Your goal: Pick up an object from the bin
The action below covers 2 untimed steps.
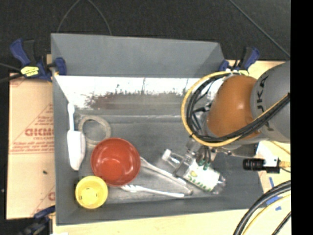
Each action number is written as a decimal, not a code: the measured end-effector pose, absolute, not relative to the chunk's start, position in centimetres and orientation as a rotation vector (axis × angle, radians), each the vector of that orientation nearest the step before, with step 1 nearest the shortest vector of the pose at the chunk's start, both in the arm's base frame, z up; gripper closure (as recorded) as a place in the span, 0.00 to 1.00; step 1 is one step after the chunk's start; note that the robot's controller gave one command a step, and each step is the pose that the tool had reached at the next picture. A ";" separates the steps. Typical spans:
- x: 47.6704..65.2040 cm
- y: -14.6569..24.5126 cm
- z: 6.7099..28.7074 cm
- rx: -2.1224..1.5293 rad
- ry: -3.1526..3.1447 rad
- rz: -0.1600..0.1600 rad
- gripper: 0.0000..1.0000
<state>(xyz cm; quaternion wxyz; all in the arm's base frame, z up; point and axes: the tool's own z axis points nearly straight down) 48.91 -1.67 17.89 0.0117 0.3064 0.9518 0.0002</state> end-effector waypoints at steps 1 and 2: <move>47.9 -3.7 28.7 1.016 2.959 -0.002 0.00; 48.3 -2.9 30.8 0.900 2.996 -0.004 0.00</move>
Offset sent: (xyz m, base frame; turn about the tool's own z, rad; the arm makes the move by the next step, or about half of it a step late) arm -0.0074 -0.0117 0.1284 -0.0372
